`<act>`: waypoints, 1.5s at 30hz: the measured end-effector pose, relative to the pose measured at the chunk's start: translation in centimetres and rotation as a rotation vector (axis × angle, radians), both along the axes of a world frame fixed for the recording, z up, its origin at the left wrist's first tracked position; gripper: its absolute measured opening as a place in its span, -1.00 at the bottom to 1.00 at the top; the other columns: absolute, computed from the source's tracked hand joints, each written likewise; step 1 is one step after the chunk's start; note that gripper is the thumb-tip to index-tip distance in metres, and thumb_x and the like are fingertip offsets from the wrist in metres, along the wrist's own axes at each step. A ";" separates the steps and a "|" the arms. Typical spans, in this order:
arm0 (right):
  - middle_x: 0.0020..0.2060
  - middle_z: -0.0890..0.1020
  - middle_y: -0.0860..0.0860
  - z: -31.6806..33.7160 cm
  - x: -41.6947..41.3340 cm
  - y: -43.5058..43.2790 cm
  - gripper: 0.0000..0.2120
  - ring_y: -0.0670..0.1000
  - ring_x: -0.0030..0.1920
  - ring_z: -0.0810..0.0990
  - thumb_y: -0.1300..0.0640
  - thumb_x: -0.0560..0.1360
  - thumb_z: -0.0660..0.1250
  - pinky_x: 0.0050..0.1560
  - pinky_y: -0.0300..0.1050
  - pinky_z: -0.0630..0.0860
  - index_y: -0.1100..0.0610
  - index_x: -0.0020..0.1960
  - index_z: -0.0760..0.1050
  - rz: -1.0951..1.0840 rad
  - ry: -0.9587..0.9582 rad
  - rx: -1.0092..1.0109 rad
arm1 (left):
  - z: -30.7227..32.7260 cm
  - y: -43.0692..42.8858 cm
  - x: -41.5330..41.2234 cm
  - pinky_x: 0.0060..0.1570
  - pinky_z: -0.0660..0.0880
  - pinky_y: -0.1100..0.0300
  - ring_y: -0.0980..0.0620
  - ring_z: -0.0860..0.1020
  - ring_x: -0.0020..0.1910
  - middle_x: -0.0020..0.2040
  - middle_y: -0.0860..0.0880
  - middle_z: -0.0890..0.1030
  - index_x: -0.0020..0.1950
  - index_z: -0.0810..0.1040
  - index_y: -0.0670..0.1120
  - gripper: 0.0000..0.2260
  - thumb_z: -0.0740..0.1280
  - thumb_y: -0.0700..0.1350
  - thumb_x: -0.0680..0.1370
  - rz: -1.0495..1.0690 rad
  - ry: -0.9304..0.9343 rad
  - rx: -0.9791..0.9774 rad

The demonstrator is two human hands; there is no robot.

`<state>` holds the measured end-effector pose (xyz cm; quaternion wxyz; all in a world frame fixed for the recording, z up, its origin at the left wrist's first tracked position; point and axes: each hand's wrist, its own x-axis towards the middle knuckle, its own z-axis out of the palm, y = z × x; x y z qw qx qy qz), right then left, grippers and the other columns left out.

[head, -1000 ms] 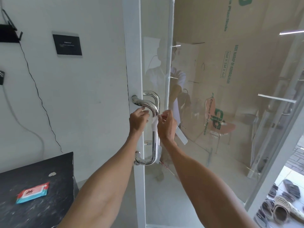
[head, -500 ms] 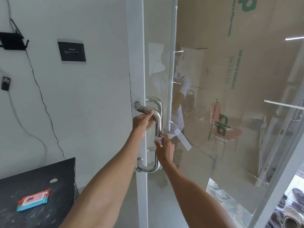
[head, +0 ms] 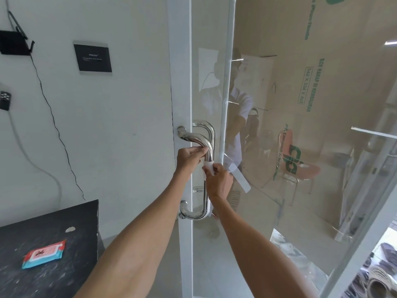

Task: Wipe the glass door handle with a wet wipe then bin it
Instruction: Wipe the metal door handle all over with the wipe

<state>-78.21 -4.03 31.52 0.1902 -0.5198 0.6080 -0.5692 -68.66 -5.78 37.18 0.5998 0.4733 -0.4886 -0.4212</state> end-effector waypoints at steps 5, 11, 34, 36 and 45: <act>-0.03 0.72 0.03 -4.6 -0.6 -0.3 -0.79 0.09 -0.08 0.65 -0.06 0.44 0.39 -0.13 -0.12 0.49 0.08 -0.07 0.58 0.055 0.086 0.178 | -1.5 -0.5 -0.4 0.14 0.56 0.21 0.14 0.69 -0.05 -0.04 -0.05 0.73 0.12 0.67 -0.19 -0.69 0.53 -0.13 0.41 0.030 -0.095 -0.049; -0.12 0.71 0.04 -3.0 -0.9 -0.6 -0.76 0.10 -0.11 0.65 -0.05 0.48 0.35 -0.15 -0.08 0.52 0.13 -0.05 0.59 0.047 0.137 0.084 | -3.7 -0.1 -0.1 0.20 0.56 0.09 0.04 0.69 -0.01 -0.06 -0.09 0.73 0.09 0.68 -0.21 -0.70 0.53 -0.14 0.40 0.029 -0.177 -0.055; -0.19 0.70 0.09 -6.3 -0.4 -0.3 -0.76 0.11 -0.24 0.58 -0.01 0.53 0.33 -0.28 -0.14 0.34 0.17 -0.08 0.55 0.031 0.179 0.082 | -7.8 0.3 0.9 0.01 0.63 0.20 0.10 0.70 -0.11 -0.15 -0.03 0.74 -0.01 0.73 -0.14 -0.74 0.57 -0.08 0.36 0.063 -0.332 0.017; -0.27 0.66 0.07 -4.4 -0.3 -0.4 -0.79 0.08 -0.32 0.52 0.02 0.55 0.30 -0.32 -0.13 0.32 0.15 -0.13 0.53 0.009 0.166 0.012 | -7.2 0.4 0.6 -0.06 0.62 0.25 0.13 0.70 -0.16 -0.21 0.01 0.73 -0.05 0.74 -0.12 -0.72 0.58 0.00 0.33 0.069 -0.330 0.000; -0.25 0.66 0.11 -7.4 0.0 -0.2 -0.71 0.17 -0.24 0.58 -0.08 0.55 0.30 -0.29 -0.09 0.34 0.16 -0.08 0.50 0.022 0.179 0.005 | -8.7 1.0 0.3 -0.11 0.60 0.35 0.15 0.70 -0.18 -0.15 -0.03 0.74 0.03 0.71 -0.16 -0.72 0.56 -0.12 0.36 0.077 -0.282 -0.009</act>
